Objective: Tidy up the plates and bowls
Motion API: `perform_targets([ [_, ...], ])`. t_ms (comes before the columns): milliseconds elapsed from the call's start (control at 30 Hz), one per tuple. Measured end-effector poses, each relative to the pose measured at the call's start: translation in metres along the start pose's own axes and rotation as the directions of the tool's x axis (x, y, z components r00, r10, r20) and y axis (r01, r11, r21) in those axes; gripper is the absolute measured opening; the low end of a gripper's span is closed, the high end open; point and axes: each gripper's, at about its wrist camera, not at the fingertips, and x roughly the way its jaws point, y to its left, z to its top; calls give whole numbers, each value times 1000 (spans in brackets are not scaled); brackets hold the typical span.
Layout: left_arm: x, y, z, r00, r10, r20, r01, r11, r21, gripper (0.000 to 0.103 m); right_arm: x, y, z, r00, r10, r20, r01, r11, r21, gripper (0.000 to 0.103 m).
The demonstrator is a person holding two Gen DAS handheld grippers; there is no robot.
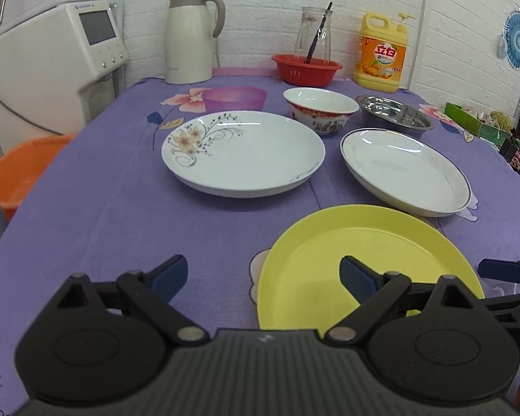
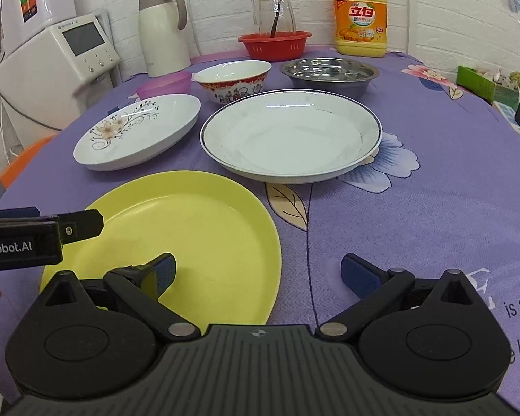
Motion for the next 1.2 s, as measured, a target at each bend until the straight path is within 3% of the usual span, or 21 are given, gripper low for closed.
perform_targets([
  [200,2,1,-4,1000,-19,-12,19,1000,5,93,0,0,-6,1000,0,25,1,999,-46,103],
  [333,3,2,-5,999,-37,-8,37,999,-2,93,-1,-1,-1,1000,-9,-4,9,1000,-30,103],
  [500,5,4,-5,999,-42,-20,42,999,-10,92,-8,1,-4,999,46,14,-46,999,-21,103],
  [567,6,3,-5,998,-57,-28,56,998,-18,86,-10,4,-6,998,63,21,-62,997,-38,103],
  [633,8,2,-5,995,-82,-48,81,996,-24,66,-11,5,-6,997,72,30,-70,996,-49,103],
  [1100,8,-11,-13,997,-58,-58,59,998,15,65,-12,-2,-7,995,86,53,-83,995,-56,103],
  [1200,4,-15,-18,998,-53,-34,54,998,15,54,-14,0,-9,995,88,54,-85,995,-54,103],
])
